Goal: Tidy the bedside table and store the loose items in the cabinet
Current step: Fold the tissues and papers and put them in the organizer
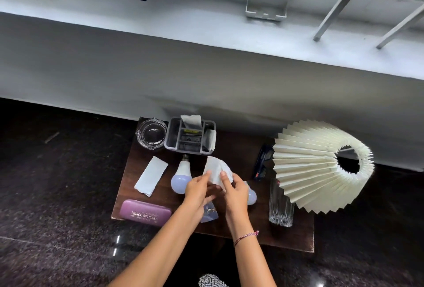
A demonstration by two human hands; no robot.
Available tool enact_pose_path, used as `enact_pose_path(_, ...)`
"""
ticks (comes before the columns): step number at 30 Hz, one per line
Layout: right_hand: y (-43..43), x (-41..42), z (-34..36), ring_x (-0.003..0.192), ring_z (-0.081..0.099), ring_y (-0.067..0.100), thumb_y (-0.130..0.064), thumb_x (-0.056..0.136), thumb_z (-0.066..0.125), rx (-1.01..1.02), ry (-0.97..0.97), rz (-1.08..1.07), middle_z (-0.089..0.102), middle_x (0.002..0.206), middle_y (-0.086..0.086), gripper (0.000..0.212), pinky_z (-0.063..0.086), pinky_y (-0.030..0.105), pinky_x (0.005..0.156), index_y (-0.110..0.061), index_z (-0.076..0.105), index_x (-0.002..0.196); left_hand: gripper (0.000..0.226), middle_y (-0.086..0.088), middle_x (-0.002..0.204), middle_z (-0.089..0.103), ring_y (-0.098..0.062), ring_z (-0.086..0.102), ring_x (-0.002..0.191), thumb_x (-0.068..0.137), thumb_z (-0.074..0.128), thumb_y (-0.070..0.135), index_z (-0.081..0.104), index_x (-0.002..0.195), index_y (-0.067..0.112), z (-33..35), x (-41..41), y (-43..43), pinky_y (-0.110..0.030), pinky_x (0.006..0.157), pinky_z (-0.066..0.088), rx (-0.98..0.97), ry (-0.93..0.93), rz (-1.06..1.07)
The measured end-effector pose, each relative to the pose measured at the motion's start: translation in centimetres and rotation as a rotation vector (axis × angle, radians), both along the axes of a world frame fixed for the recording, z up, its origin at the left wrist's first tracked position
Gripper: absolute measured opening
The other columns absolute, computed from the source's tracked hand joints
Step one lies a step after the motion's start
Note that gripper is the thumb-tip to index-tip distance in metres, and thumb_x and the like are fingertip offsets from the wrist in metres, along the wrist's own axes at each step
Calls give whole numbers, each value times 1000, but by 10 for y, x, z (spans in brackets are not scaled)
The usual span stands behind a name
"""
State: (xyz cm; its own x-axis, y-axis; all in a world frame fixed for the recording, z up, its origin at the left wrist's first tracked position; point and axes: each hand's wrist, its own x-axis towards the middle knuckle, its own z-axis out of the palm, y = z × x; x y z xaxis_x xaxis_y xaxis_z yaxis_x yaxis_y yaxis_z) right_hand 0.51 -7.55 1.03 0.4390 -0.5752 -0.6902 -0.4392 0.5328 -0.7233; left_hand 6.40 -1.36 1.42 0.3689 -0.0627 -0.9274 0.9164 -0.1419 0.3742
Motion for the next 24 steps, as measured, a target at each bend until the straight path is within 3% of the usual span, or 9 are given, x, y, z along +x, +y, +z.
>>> enact_pose_path(3,11,2,6,84,64,22,-17,91,59,43,-36,49,68,91,12,12,51,38,80,-10,66,95,17,-10,75,65,-13,62,53,91,58,17,60,104,6,8,5,12,-28,52,54,-33,-21,44)
enact_pose_path(5,18,2,8,87,66,20,-11,87,60,-89,7,172,70,93,9,10,53,35,81,-14,66,96,23,-14,85,67,-13,64,57,88,60,7,60,111,5,12,11,19,-25,51,55,11,-109,61)
enact_pose_path(8,25,4,15,76,62,9,-14,85,59,-298,84,336,67,79,-7,15,49,20,67,-28,61,85,29,-11,84,68,-17,64,69,81,67,2,60,110,0,16,22,32,-28,64,54,123,-330,11)
enact_pose_path(11,29,8,19,60,51,10,-19,88,52,-413,150,401,55,64,-8,19,39,23,55,-25,55,71,31,-7,80,71,-16,63,73,80,71,11,64,109,6,17,30,44,-36,77,53,232,-513,-145)
enact_pose_path(14,29,13,20,75,56,14,-25,89,49,-525,260,536,58,85,-3,13,46,31,67,-19,61,87,26,0,70,68,-17,62,70,78,73,18,67,102,12,21,39,49,-40,78,53,296,-592,-211)
enact_pose_path(17,29,21,21,85,58,12,-30,89,54,-564,224,607,53,104,-3,19,50,31,78,-18,60,103,23,2,70,67,-21,65,73,76,74,20,67,97,15,27,47,49,-42,78,55,323,-657,-245)
enact_pose_path(21,28,37,26,87,56,9,-40,84,63,-587,120,586,49,110,-10,40,43,17,67,-24,52,119,22,3,72,69,-17,66,73,76,75,23,69,96,17,35,58,50,-42,76,56,317,-713,-286)
enact_pose_path(24,25,55,31,76,54,3,-38,83,66,-558,23,537,48,116,-9,51,42,7,62,-23,47,128,19,5,72,69,-15,66,72,75,76,25,70,92,17,40,65,50,-39,74,56,340,-742,-314)
